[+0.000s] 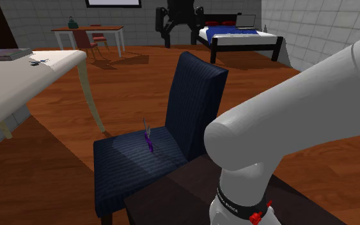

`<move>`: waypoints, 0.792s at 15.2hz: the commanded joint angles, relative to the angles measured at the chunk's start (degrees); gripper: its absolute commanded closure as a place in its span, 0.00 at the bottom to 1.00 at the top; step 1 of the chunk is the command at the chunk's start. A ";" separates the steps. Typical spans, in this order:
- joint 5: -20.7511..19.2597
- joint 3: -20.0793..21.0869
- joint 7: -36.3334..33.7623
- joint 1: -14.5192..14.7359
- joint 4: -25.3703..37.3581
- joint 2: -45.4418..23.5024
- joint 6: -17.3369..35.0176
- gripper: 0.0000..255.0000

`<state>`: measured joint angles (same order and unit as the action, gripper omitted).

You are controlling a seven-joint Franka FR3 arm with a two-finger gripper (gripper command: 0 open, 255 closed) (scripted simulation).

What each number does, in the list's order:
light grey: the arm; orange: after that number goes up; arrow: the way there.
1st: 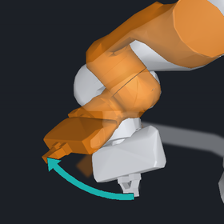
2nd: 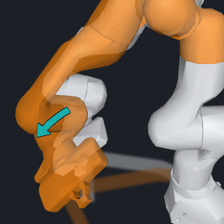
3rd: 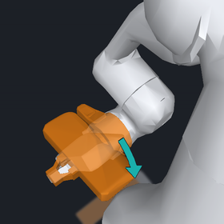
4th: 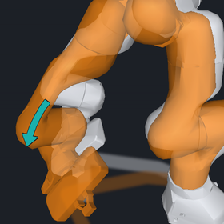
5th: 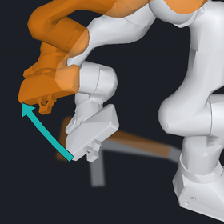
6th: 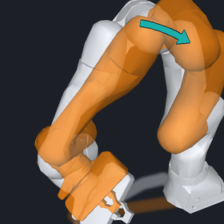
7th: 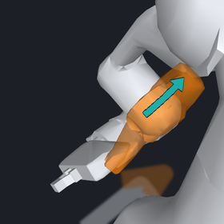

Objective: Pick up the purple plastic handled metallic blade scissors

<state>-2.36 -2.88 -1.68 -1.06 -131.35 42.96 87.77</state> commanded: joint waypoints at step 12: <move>1.47 1.67 -3.90 0.67 -8.77 -13.37 20.91 0.00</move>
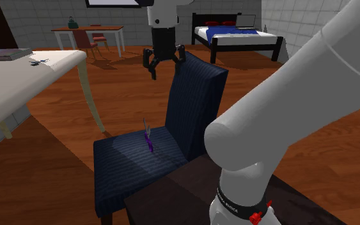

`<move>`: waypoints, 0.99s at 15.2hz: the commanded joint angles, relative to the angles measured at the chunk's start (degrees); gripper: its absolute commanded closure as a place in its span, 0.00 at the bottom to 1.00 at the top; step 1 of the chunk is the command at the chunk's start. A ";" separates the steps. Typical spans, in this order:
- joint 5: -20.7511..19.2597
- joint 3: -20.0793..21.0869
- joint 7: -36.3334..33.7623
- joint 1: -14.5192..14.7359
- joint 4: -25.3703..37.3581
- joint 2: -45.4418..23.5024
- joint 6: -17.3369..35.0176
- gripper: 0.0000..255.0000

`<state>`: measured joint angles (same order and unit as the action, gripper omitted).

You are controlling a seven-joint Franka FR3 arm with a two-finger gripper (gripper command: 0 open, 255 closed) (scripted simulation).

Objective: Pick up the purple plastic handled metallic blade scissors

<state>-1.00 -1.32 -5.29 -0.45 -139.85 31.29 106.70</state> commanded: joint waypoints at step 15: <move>1.20 1.87 -4.87 1.02 3.38 -32.07 27.12 0.00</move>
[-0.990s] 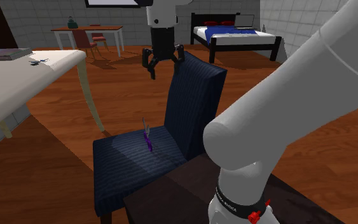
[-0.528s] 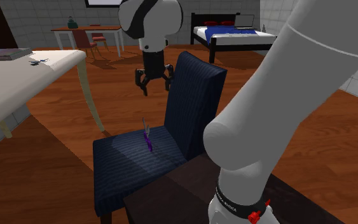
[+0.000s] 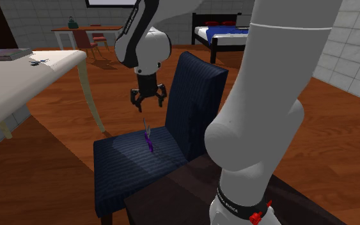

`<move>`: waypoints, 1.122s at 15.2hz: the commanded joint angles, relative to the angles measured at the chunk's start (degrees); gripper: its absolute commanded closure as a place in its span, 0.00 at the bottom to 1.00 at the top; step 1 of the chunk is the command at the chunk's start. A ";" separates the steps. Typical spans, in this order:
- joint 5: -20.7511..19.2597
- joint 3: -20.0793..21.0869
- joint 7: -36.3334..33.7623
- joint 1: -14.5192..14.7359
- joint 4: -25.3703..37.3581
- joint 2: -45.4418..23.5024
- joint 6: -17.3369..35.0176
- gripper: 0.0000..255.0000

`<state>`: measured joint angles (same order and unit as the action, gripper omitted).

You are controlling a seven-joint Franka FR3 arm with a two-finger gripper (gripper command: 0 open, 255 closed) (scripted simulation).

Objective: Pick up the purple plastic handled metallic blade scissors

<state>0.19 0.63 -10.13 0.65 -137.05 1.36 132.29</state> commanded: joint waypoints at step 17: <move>-0.02 0.17 -2.63 0.80 12.58 -28.80 15.17 0.00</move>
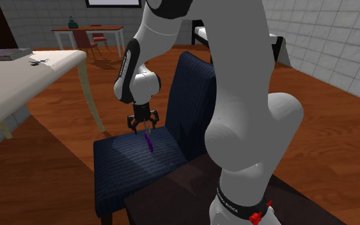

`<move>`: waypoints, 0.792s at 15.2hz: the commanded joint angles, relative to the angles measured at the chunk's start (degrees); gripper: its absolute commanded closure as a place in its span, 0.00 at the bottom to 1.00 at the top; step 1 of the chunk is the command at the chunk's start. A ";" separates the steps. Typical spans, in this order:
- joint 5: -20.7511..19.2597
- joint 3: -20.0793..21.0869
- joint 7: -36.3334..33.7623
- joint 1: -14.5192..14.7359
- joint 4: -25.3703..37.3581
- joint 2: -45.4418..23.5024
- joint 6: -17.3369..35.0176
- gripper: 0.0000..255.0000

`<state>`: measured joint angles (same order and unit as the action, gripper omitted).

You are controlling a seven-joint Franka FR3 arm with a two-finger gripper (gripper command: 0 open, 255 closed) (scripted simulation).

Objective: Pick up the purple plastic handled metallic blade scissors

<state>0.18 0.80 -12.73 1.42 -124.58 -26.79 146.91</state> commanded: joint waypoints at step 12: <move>-0.01 -0.01 -0.03 0.03 0.20 -1.06 0.89 1.00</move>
<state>0.17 0.80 -12.78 1.46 -124.44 -27.83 147.84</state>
